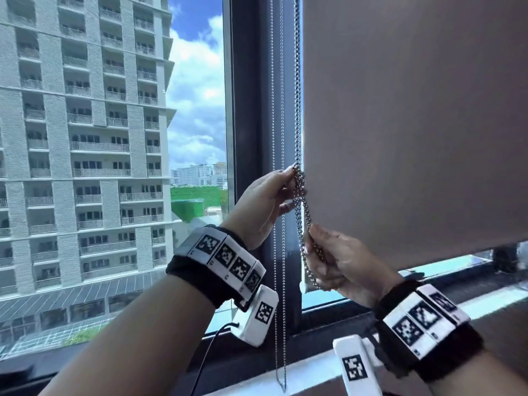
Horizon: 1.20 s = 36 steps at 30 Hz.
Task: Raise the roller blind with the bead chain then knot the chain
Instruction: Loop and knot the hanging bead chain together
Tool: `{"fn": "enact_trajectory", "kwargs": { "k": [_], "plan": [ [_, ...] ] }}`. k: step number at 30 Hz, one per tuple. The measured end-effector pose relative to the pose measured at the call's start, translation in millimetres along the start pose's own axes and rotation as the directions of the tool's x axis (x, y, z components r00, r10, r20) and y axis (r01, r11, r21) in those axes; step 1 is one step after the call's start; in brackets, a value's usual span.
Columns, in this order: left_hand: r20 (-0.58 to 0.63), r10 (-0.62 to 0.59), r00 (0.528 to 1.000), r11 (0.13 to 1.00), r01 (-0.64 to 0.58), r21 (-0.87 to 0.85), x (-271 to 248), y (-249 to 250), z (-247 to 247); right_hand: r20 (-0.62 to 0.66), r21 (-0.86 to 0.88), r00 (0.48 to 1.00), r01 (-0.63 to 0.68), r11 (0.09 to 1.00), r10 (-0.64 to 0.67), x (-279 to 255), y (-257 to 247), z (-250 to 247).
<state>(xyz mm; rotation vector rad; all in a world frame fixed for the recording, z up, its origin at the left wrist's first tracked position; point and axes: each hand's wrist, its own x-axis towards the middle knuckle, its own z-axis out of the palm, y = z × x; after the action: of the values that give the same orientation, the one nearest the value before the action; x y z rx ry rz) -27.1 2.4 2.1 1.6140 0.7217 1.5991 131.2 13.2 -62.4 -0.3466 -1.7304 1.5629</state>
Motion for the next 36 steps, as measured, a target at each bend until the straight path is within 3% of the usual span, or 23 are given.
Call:
{"fn": "enact_trajectory", "kwargs": {
  "k": [4, 9, 20, 26, 29, 36],
  "plan": [
    [0.003, 0.041, 0.999, 0.997, -0.041, 0.058, 0.0, 3.4, -0.6, 0.139, -0.07, 0.99, 0.021, 0.997, -0.011, 0.1, -5.2, -6.9],
    [-0.013, 0.06, 0.998, 0.994, -0.059, 0.09, 1.2, 9.4, -9.3, 0.138, 0.002, 0.986, 0.09, 0.996, -0.09, -2.9, -10.4, -20.3],
    [-0.034, 0.133, 0.991, 0.943, -0.116, 0.313, 0.6, 18.6, -11.5, 0.069, -0.304, 0.99, -0.093, 0.948, 0.12, 5.3, -22.5, -26.5],
    [-0.027, 0.12, 0.992, 0.946, -0.106, 0.307, 1.6, 17.5, -18.0, 0.257, -0.1, 0.956, -0.119, 0.988, 0.141, 0.0, -28.9, -36.4],
    [0.016, 0.1, 0.995, 0.954, -0.1, 0.282, 0.6, 14.2, -19.2, 0.298, -0.081, 0.947, -0.097, 0.992, 0.117, -2.4, -29.6, -36.5],
    [0.02, 0.083, 0.996, 0.996, -0.084, 0.037, 2.7, 7.5, -27.0, 0.068, -0.255, 0.996, -0.042, 0.966, 0.061, 0.3, -22.6, -24.9]
  ]
}}
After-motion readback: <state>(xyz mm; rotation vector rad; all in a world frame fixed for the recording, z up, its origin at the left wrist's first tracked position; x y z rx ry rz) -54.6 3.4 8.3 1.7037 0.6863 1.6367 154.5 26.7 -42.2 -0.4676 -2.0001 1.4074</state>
